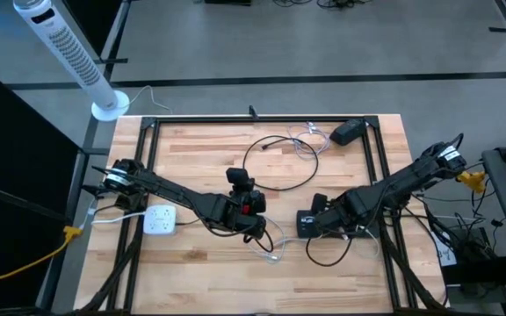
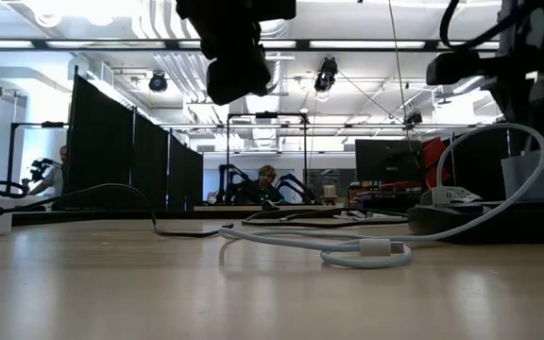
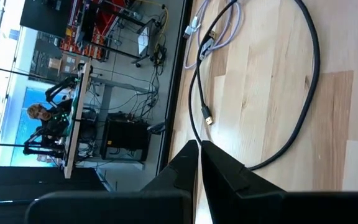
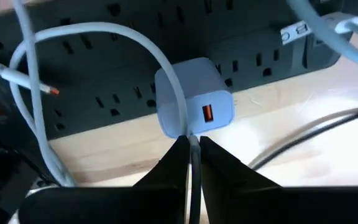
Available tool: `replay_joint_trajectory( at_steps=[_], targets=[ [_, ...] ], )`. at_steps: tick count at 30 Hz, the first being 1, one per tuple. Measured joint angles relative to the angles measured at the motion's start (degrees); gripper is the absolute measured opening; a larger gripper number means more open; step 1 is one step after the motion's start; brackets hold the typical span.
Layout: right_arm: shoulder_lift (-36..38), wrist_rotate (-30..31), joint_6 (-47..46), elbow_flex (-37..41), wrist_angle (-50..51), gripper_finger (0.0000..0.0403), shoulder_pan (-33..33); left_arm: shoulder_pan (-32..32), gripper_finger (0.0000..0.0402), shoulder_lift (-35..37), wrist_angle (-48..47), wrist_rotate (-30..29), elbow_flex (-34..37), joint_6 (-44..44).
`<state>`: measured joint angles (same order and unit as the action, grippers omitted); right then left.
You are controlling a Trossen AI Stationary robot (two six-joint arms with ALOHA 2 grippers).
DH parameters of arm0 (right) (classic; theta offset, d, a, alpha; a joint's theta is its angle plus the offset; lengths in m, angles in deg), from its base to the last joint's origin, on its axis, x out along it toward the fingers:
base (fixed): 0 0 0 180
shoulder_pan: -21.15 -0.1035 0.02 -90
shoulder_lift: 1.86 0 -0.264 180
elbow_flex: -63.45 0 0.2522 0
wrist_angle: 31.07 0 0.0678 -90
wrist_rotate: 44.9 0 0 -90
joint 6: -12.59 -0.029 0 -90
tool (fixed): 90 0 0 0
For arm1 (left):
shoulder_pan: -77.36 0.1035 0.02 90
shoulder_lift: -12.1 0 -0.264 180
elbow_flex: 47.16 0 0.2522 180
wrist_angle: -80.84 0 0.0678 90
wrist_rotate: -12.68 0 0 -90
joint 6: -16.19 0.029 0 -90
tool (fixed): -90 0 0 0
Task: Insert USB
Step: Insert the bottom white charger cable into the charger adapter on the bottom black outlet extension
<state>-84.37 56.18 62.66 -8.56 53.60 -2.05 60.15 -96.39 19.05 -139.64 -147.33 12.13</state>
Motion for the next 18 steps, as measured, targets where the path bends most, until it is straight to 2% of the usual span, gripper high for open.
replay_joint_trajectory(
  at_steps=[7, 18],
  targets=[
    [0.23, 0.89, -1.42, 0.79, -0.73, 0.0011, -0.85, 0.0, 0.0008, 0.0, -0.01, 0.0, 0.0, -0.12],
    [1.41, -3.29, -3.21, -1.82, -0.85, 0.0011, -1.14, 0.0, 0.0008, 0.0, -0.02, -0.02, 0.0, -0.13]
  ],
)
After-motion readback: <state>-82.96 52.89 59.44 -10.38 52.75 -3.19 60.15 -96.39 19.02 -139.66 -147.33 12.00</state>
